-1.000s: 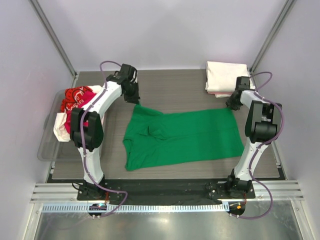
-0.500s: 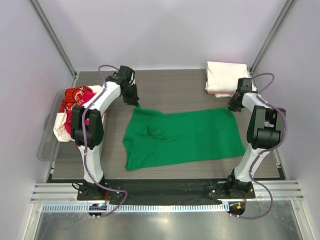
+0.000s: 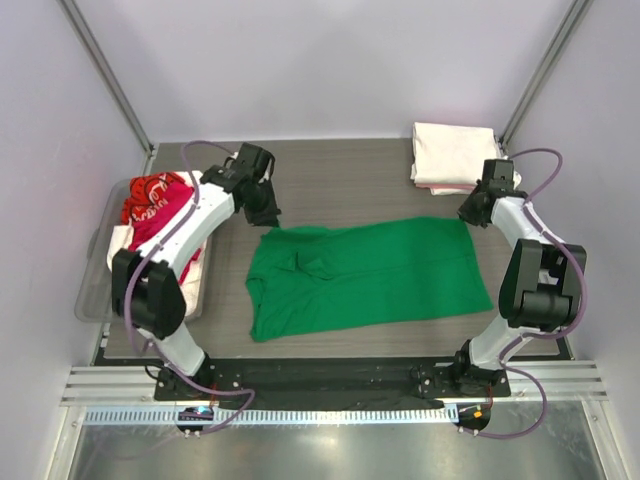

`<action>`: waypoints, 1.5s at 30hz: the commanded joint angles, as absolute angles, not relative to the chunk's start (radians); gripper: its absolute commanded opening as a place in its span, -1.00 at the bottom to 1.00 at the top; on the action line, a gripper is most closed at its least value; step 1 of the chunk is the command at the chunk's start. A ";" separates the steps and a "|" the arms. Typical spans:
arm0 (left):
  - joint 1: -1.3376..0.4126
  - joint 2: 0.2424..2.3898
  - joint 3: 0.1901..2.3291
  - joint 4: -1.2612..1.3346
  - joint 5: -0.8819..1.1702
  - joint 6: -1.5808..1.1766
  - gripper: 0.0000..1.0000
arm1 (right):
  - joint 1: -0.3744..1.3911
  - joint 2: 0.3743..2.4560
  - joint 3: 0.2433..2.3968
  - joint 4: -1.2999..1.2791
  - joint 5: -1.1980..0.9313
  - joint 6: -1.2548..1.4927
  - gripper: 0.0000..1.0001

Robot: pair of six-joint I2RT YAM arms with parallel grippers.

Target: Fold and stack the t-shirts

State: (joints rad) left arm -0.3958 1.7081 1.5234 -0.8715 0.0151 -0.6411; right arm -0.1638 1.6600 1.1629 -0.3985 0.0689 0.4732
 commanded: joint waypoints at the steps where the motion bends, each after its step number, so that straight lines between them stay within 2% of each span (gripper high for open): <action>1: -0.452 1.594 1.470 -0.930 -0.096 -0.771 -1.00 | -0.176 1.620 1.137 -0.399 0.060 0.472 -0.98; 12: -0.633 1.350 1.143 -0.927 -0.163 -0.962 -1.00 | -0.250 1.522 1.043 -0.382 0.018 0.491 -0.98; 28: -0.840 1.230 0.957 -0.927 -0.216 -1.130 -0.99 | -0.307 1.447 0.904 -0.362 -0.026 0.502 -0.98; 30: -0.862 1.220 0.914 -0.923 -0.209 -1.149 -0.89 | -0.311 1.443 0.896 -0.368 -0.014 0.515 -0.98; 31: -0.892 1.201 0.901 -0.919 -0.204 -1.157 -0.66 | -0.317 1.443 0.894 -0.382 -0.006 0.518 -0.76; 32: -0.908 1.192 0.875 -0.917 -0.209 -1.178 -0.55 | -0.322 1.443 0.894 -0.388 -0.005 0.520 -0.52; 33: -0.923 1.177 0.864 -0.917 -0.210 -1.187 -0.32 | -0.334 1.440 0.894 -0.399 -0.006 0.526 -0.04; 34: -0.946 1.149 0.853 -0.920 -0.212 -1.196 -0.24 | -0.339 1.436 0.897 -0.416 -0.005 0.531 0.49; 35: -0.957 1.135 0.845 -0.923 -0.227 -1.212 -0.18 | -0.342 1.430 0.897 -0.420 -0.005 0.535 0.60; 36: -0.968 1.125 0.850 -0.940 -0.244 -1.222 -0.10 | -0.347 1.421 0.899 -0.420 -0.005 0.537 0.65; 37: -0.988 1.106 0.857 -0.977 -0.262 -1.226 0.16 | -0.345 1.402 0.903 -0.426 -0.005 0.540 0.68; 38: -0.992 1.100 0.867 -0.992 -0.297 -1.227 0.20 | -0.345 1.391 0.908 -0.433 -0.005 0.541 0.68; 42: -0.994 1.097 0.897 -0.996 -0.360 -1.188 0.25 | -0.336 1.329 0.913 -0.433 -0.047 0.549 0.68; 45: -0.994 1.137 0.920 -0.919 -0.388 -1.157 0.22 | -0.293 1.302 0.908 -0.420 -0.101 0.535 0.65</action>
